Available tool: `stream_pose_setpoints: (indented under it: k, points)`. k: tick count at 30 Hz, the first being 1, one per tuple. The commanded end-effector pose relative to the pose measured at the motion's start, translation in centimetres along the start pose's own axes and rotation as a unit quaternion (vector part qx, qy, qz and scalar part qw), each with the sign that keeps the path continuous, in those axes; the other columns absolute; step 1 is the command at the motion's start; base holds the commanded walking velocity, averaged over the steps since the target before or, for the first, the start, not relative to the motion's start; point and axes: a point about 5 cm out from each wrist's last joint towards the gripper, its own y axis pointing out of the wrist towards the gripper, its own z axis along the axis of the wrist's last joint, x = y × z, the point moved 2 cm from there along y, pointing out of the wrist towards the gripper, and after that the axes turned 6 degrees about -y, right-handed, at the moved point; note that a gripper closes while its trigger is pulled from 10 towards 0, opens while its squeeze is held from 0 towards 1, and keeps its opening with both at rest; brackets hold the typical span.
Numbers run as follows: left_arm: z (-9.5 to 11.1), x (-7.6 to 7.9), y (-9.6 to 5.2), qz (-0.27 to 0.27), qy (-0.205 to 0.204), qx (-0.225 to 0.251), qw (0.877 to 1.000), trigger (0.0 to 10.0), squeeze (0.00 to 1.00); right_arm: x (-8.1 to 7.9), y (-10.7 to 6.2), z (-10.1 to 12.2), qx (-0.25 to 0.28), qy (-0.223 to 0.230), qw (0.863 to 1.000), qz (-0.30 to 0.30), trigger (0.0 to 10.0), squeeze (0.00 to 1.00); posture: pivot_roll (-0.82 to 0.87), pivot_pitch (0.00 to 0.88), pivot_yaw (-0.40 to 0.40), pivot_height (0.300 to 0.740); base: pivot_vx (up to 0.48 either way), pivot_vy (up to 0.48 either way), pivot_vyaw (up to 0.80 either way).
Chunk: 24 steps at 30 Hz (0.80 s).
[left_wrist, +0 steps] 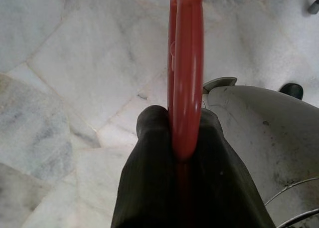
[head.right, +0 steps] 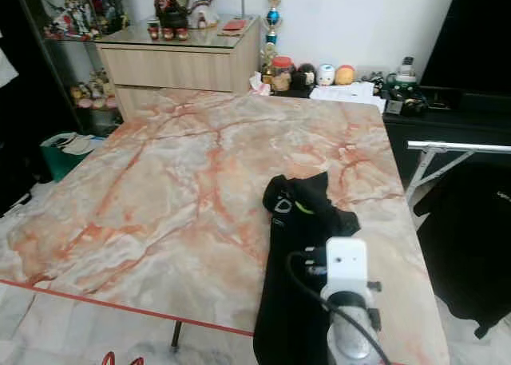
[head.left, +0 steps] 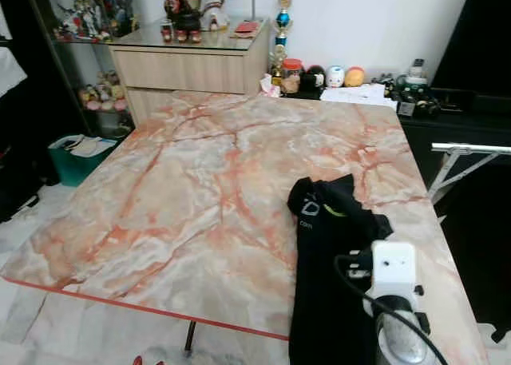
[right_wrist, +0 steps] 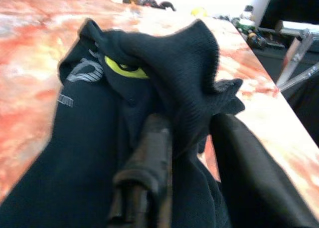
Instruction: Hang hanger
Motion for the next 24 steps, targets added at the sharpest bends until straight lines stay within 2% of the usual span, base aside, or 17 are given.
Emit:
stream_pose_setpoints:
  k: [1,5,7,9,12,13,14,16,20,24]
  points:
    - [-0.4,-0.5,-0.1,0.005,0.014,-0.006,1.0,10.0,0.0,-0.6,-0.8,0.5,0.004,0.001,1.0,0.024,10.0,1.0,0.0,0.0,0.03,0.74,0.0,0.0,0.0]
    - [-0.5,-0.5,-0.1,0.005,0.015,-0.007,1.0,10.0,0.0,0.7,-1.6,-0.1,-0.02,-0.008,1.0,-0.017,10.0,1.0,0.01,0.0,0.023,0.74,0.0,0.0,0.0]
    - [-0.5,-0.5,-0.1,0.006,0.014,-0.005,1.0,10.0,0.0,1.7,-2.0,0.2,-0.015,0.01,0.999,-0.049,10.0,1.0,0.0,0.0,0.024,0.74,0.0,0.0,0.0]
    - [-0.5,-0.5,-0.1,0.008,0.014,-0.004,1.0,10.0,0.0,1.9,-2.1,1.6,0.028,0.027,0.998,-0.048,10.0,1.0,0.0,0.0,0.023,0.74,0.0,0.0,0.0]
    - [-0.5,-0.5,-0.1,0.009,0.012,-0.003,1.0,10.0,0.0,1.6,-2.2,2.7,0.059,0.019,0.997,-0.041,10.0,1.0,0.0,0.0,0.021,0.74,0.0,0.0,0.0]
    - [-0.5,-0.5,-0.1,0.008,0.013,-0.002,1.0,10.0,0.0,1.5,-2.2,3.0,0.068,0.015,0.997,-0.046,10.0,0.12,0.0,0.0,0.017,0.74,0.0,0.0,0.0]
    - [-0.5,-0.5,-0.1,0.008,0.013,-0.001,1.0,10.0,0.0,1.6,-2.1,3.0,0.066,0.025,0.996,-0.052,10.0,0.0,0.01,0.0,0.014,0.74,0.0,0.0,0.0]
    - [-0.4,-0.5,-0.1,0.009,0.018,-0.001,1.0,10.0,0.0,1.8,-1.7,3.0,0.059,0.043,0.995,-0.062,10.0,0.0,0.01,0.0,0.01,0.74,0.0,0.0,0.0]
    - [-0.4,-0.4,-0.1,0.008,0.016,0.0,1.0,10.0,0.0,2.1,-1.4,3.4,0.07,0.046,0.994,-0.073,10.0,0.0,0.01,0.0,0.007,0.74,0.0,0.0,0.0]
    - [-0.3,-0.3,-0.1,0.002,0.029,-0.003,1.0,10.0,0.0,2.3,-1.2,2.7,0.045,0.077,0.992,-0.088,10.0,0.0,0.01,0.0,0.005,0.74,0.0,-0.074,-0.1]
